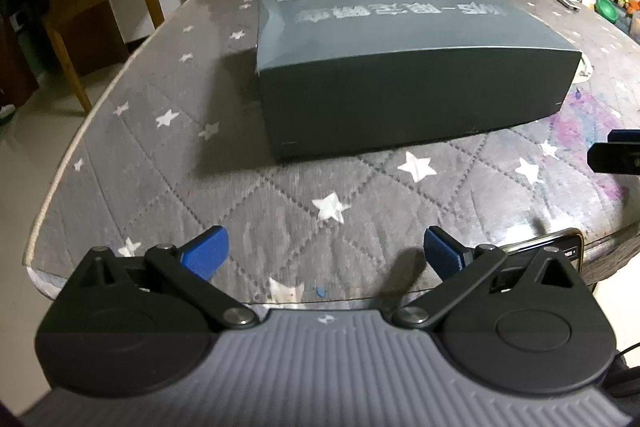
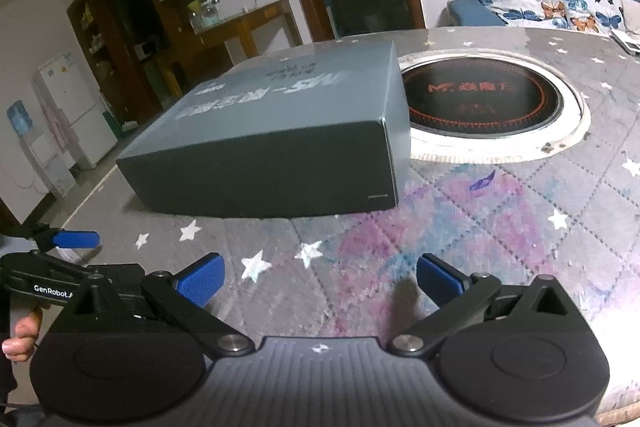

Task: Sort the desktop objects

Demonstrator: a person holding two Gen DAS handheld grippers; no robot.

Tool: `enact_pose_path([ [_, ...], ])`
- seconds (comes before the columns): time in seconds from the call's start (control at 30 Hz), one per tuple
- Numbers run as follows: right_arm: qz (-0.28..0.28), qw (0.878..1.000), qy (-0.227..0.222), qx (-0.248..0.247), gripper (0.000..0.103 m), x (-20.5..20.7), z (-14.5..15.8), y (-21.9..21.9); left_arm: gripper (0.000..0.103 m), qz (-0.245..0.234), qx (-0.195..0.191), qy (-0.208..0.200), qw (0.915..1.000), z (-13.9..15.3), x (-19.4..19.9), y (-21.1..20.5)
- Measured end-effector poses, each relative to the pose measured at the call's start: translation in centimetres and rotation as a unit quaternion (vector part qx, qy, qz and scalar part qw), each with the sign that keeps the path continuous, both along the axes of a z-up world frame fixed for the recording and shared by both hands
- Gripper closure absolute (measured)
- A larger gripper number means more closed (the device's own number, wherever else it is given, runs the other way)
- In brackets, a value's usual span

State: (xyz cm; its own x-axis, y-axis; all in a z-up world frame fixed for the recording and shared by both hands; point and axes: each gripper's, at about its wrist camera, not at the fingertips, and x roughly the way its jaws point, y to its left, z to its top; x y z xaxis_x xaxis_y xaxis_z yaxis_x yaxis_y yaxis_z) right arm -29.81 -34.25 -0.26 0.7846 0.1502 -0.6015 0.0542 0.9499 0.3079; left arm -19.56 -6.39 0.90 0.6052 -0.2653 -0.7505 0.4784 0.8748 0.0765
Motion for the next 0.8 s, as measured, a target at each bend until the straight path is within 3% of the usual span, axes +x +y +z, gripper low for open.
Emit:
enact_pose_path([
  [0.17,-0.010,1.000,0.008,-0.009,0.000,0.1,-0.5,0.0,0.000,0.007,-0.010,0.012,0.9998,-0.3,0.4,0.2],
  [0.57,-0.009,0.996,0.019,-0.092,0.000,0.7,-0.9,1.8,0.000,0.008,-0.023,0.010,0.9997,-0.7,0.3,0.3],
  [0.8,-0.014,0.994,0.027,-0.107,0.000,1.2,-1.1,2.2,0.000,0.008,-0.026,0.012,0.9996,-0.8,0.5,0.4],
])
